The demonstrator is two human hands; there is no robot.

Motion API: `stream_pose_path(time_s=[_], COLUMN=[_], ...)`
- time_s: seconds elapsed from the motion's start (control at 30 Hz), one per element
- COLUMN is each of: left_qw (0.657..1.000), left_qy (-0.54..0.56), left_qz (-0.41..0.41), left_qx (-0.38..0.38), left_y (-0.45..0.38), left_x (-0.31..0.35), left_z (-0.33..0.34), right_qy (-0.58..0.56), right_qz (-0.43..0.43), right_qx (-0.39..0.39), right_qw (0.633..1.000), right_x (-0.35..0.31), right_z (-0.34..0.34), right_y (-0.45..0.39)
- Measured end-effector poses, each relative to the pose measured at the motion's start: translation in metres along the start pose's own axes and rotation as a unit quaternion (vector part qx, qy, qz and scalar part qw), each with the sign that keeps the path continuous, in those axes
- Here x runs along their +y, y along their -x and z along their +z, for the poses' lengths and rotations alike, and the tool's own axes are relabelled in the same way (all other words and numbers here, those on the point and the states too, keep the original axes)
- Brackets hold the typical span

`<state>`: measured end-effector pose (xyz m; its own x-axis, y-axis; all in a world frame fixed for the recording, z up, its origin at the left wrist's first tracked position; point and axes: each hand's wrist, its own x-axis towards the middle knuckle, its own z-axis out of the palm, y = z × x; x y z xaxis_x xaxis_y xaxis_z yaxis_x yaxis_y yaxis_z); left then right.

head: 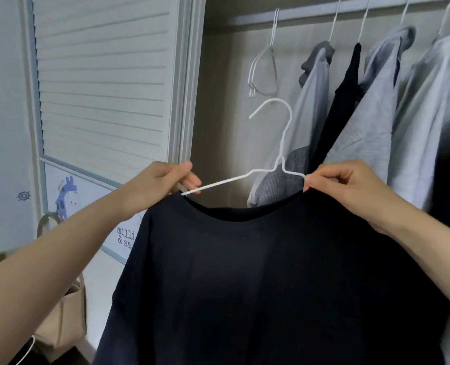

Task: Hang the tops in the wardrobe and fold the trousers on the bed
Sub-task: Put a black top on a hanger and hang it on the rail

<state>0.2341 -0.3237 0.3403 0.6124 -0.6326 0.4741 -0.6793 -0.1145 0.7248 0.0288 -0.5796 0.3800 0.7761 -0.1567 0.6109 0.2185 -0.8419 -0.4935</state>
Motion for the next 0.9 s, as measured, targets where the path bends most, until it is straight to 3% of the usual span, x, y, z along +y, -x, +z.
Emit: stream_pose_path(time_s=[0.07, 0.17, 0.33, 0.47, 0.7, 0.9], left_qw=[1.000, 0.991, 0.984, 0.976, 0.966, 0.967], left_qy=[0.004, -0.076, -0.061, -0.099, -0.092, -0.080], left_qz=[0.027, 0.110, 0.119, 0.130, 0.180, 0.201], left_qx=[-0.003, 0.026, 0.115, 0.141, 0.161, 0.132], left_y=[0.004, 0.002, -0.016, -0.027, -0.041, -0.054], left_x=[0.011, 0.016, 0.000, -0.009, -0.004, 0.003], left_z=[0.004, 0.010, 0.001, -0.011, -0.007, -0.013], right_qy=[0.021, 0.031, 0.070, 0.132, -0.037, -0.127], right_qz=[0.033, 0.046, 0.018, 0.047, 0.076, 0.208], right_qx=[0.026, 0.057, 0.083, -0.002, 0.003, -0.168], right_qw=[0.999, 0.997, 0.994, 0.990, 0.996, 0.955], right_x=[0.001, -0.002, -0.003, 0.008, 0.003, -0.006], right_z=[0.003, 0.005, -0.011, -0.021, -0.009, -0.048], right_y=[0.000, 0.001, 0.000, 0.009, 0.007, 0.015])
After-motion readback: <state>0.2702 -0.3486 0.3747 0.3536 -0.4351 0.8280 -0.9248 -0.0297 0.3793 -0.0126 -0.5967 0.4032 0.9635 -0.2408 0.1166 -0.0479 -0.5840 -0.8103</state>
